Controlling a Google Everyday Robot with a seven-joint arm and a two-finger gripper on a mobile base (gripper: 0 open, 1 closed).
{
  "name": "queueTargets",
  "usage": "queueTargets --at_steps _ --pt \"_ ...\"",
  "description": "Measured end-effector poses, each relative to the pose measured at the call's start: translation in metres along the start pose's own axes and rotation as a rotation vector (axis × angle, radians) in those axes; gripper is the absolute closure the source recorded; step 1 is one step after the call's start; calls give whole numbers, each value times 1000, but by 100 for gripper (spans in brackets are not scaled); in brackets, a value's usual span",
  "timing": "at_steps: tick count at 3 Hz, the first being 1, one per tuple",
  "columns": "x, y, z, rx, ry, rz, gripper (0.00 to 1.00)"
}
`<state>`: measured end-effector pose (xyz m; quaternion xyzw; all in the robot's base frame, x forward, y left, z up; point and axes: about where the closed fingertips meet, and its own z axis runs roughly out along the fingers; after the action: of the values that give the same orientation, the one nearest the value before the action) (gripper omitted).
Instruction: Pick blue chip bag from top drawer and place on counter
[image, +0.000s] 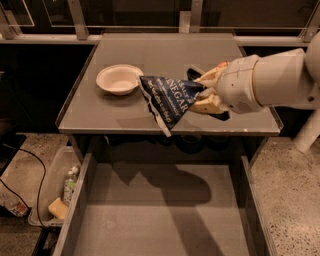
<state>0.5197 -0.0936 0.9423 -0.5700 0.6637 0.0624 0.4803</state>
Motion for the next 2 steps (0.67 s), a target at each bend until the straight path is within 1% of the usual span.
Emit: queueTargets --at_steps 1,2 --pt "2 1 0 -1 3 0 100" --pt "1 -6 7 30 19 5 100"
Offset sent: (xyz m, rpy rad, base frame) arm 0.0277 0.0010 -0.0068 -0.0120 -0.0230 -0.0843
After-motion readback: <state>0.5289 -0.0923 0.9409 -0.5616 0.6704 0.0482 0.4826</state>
